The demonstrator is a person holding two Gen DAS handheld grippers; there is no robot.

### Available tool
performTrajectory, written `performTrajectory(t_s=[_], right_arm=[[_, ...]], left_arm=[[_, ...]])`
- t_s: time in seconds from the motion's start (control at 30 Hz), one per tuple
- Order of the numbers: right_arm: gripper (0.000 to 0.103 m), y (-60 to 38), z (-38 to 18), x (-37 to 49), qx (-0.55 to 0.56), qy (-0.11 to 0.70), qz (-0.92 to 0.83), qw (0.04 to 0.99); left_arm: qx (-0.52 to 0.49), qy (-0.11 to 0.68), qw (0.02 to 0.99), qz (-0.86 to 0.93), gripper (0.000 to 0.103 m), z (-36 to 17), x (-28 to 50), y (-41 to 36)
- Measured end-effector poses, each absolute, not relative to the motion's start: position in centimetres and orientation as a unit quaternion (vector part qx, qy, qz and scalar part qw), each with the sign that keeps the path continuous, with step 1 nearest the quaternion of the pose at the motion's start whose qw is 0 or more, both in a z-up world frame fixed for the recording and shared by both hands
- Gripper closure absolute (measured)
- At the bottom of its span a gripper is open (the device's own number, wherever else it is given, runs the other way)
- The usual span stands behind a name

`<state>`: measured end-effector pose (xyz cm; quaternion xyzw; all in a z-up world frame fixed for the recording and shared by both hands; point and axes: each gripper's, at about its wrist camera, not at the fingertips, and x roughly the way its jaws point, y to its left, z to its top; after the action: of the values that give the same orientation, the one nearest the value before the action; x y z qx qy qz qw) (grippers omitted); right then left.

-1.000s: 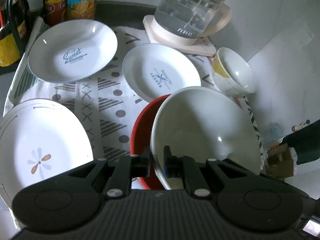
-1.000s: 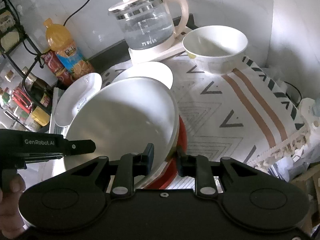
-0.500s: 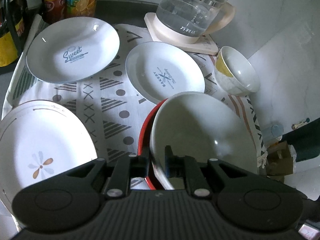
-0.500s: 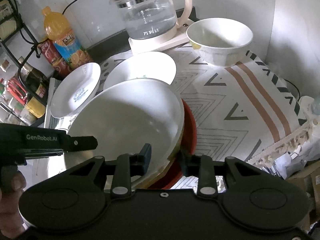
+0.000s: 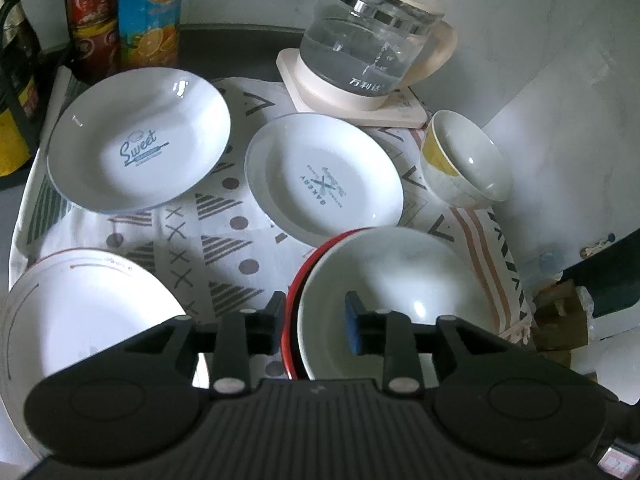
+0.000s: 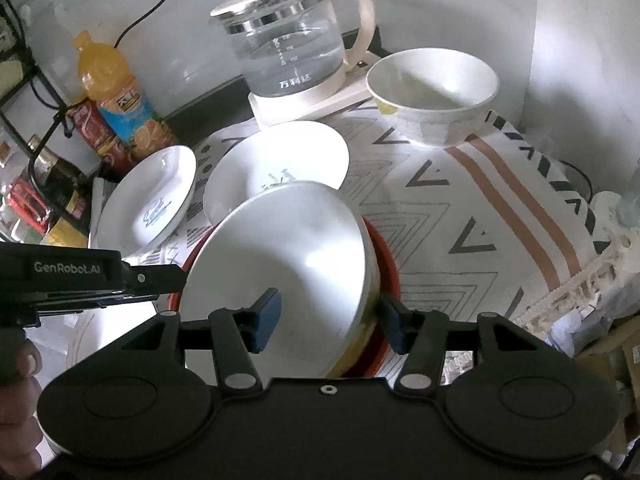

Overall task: Organize plates and bowls
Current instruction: 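Open both grippers to release the white bowl into the red bowl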

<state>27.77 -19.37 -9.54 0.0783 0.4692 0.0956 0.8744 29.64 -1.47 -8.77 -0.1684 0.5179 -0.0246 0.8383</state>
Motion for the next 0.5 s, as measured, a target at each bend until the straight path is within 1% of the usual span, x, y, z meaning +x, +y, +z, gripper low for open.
performTrajectory(t_s=[0.07, 0.2, 0.3, 0.37, 0.43, 0.5], right_arm=[[0.046, -19.4, -9.3, 27.9, 0.078, 0.467, 0.088, 0.876], [0.041, -19.6, -8.5, 28.0, 0.079, 0.454, 0.074, 0.885], [0.036, -19.8, -7.9, 28.1, 0.083, 0.441, 0.064, 0.891], [0.035, -20.0, -7.7, 28.3, 0.087, 0.438, 0.055, 0.893], [0.030, -20.2, -7.5, 28.4, 0.093, 0.433, 0.048, 0.895], [0.018, -20.6, -7.3, 28.6, 0.095, 0.425, 0.034, 0.899]], left_arm=[[-0.167, 0.515, 0.840, -0.032, 0.067, -8.6, 30.1, -1.3], [-0.157, 0.507, 0.846, -0.046, 0.056, -8.4, 31.0, -1.3], [-0.155, 0.509, 0.846, -0.049, 0.054, -8.3, 31.8, -1.3], [-0.158, 0.506, 0.846, -0.055, 0.050, -8.2, 32.1, -1.4], [-0.151, 0.504, 0.848, -0.061, 0.045, -8.2, 32.5, -1.6], [-0.147, 0.505, 0.848, -0.066, 0.043, -8.2, 32.8, -1.9]])
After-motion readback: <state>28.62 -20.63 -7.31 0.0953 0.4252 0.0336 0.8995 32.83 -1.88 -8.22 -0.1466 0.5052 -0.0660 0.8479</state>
